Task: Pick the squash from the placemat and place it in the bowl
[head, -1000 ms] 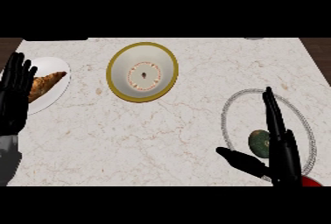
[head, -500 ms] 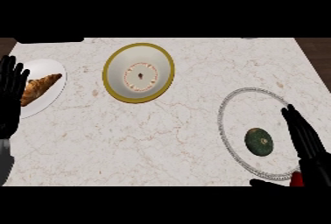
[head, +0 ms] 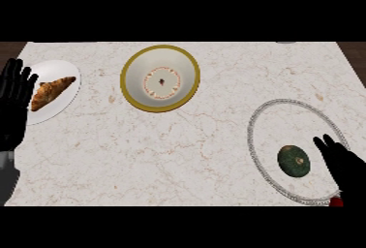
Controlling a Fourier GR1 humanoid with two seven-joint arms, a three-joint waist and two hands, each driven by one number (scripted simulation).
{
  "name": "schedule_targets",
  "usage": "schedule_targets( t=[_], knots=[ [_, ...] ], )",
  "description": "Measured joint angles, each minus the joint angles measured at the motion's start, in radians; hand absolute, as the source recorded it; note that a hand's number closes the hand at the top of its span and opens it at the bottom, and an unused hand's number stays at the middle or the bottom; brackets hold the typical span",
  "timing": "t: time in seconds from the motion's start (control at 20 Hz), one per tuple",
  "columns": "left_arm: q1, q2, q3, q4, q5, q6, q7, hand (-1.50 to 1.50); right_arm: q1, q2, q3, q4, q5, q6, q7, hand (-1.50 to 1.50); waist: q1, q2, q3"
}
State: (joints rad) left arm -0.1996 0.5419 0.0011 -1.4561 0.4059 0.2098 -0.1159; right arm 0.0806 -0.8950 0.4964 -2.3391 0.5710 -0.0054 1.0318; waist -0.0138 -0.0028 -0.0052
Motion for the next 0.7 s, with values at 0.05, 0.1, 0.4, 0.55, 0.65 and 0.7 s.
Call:
schedule_targets(
  t=[0.05, 0.1, 0.4, 0.55, 0.65, 0.7],
  knots=[
    [0.005, -0.003, 0.002, 0.002, -0.001, -0.006, -0.006, 0.00, -0.016, 0.008, 0.001, -0.001, -0.003, 0.026, 0.018, -1.50, 0.004, 0.001, 0.001],
    [-0.004, -0.016, -0.005, 0.002, -0.012, 0.006, -0.004, 0.00, -0.027, 0.010, -0.015, 0.001, -0.018, 0.047, 0.024, -1.50, 0.005, 0.001, 0.001],
    [-0.008, -0.036, 0.008, 0.000, -0.026, -0.010, 0.002, 0.00, -0.045, 0.054, -0.065, 0.007, -0.077, 0.118, 0.039, -1.50, 0.010, 0.002, 0.004],
    [-0.013, -0.040, 0.015, -0.010, -0.039, -0.017, 0.024, 0.00, -0.014, 0.083, -0.078, 0.017, -0.085, 0.134, 0.020, -1.50, 0.010, 0.002, 0.004],
    [-0.016, -0.052, 0.018, -0.007, -0.053, -0.021, 0.022, 0.00, -0.005, 0.119, -0.069, 0.036, -0.073, 0.140, 0.009, -1.50, 0.010, 0.002, 0.005],
    [-0.021, -0.055, 0.023, -0.010, -0.056, -0.020, 0.031, 0.00, -0.005, 0.134, -0.070, 0.039, -0.077, 0.147, 0.009, -1.50, 0.011, 0.002, 0.005]
  ],
)
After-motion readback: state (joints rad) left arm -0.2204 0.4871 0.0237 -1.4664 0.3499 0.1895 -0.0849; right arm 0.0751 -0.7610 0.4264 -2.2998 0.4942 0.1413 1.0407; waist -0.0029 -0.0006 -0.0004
